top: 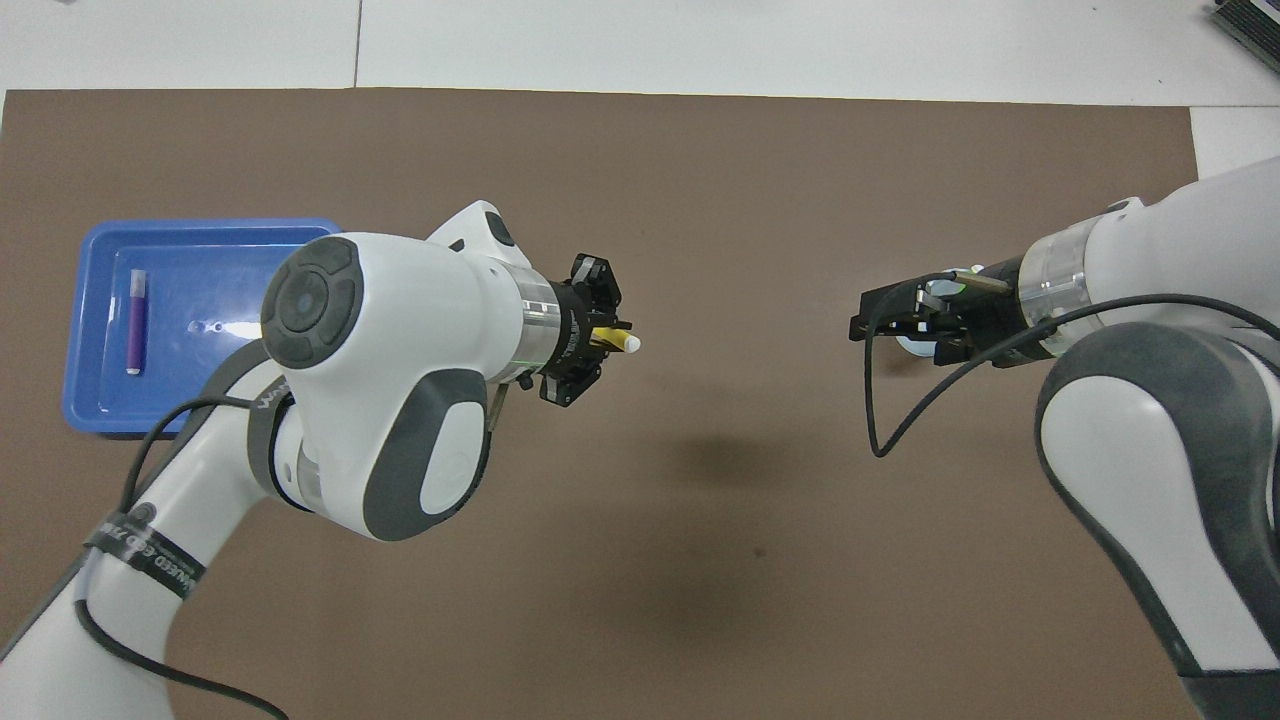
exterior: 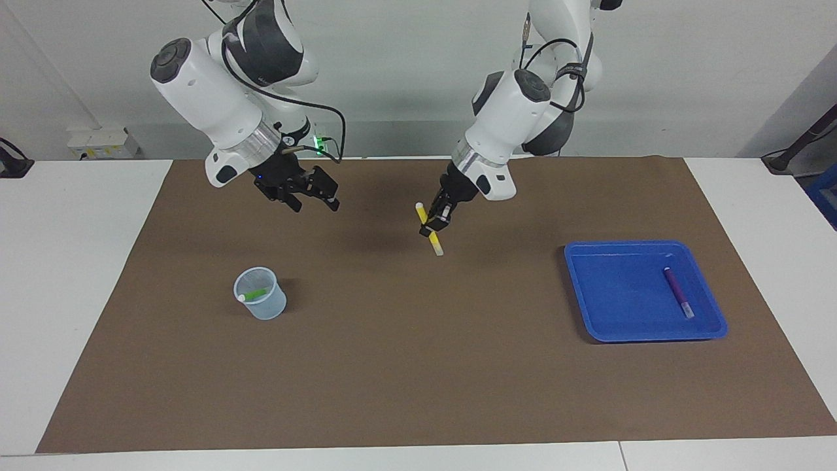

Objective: Right arm passes pens to left for tray arrangement
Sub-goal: 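Lower the yellow pen into the blue tray while the right gripper returns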

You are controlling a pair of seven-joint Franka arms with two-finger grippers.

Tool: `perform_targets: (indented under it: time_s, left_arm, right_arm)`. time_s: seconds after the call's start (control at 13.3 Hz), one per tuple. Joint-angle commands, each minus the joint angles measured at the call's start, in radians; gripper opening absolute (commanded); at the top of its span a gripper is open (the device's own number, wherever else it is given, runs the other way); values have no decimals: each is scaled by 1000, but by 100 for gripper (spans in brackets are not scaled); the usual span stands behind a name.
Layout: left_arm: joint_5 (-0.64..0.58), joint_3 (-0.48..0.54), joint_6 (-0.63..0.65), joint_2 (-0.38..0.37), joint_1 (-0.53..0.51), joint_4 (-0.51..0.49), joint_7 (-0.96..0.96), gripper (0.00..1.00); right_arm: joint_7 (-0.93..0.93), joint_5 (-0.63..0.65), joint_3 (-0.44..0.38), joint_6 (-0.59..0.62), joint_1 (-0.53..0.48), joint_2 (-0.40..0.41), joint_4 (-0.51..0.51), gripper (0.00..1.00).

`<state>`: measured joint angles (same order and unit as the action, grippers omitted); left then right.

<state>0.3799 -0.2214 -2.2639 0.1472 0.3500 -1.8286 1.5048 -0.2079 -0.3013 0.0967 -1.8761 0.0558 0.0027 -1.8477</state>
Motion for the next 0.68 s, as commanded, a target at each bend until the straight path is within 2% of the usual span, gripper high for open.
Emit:
perform_targets:
  time_s: [0.0,0.23,0.45,0.6]
  left_arm:
    - [-71,-3,92,-18,-77,3,-127,0]
    - [-130,-4,216,-24,-201,6,-370,0]
    - [-197,-3,273,-32,-316,3,-604,0]
    - [-222,-3,300,-41,-406,-7,-842,0]
  right_arm:
    - [291,82,9,-5,-95,-12,-53,100]
    - [491,181,11,-73,-142,54,-51,100]
    - [496,194,9,-164,-149,144,-47,98]
    - [495,225,11,-187,-154,195,-10,96]
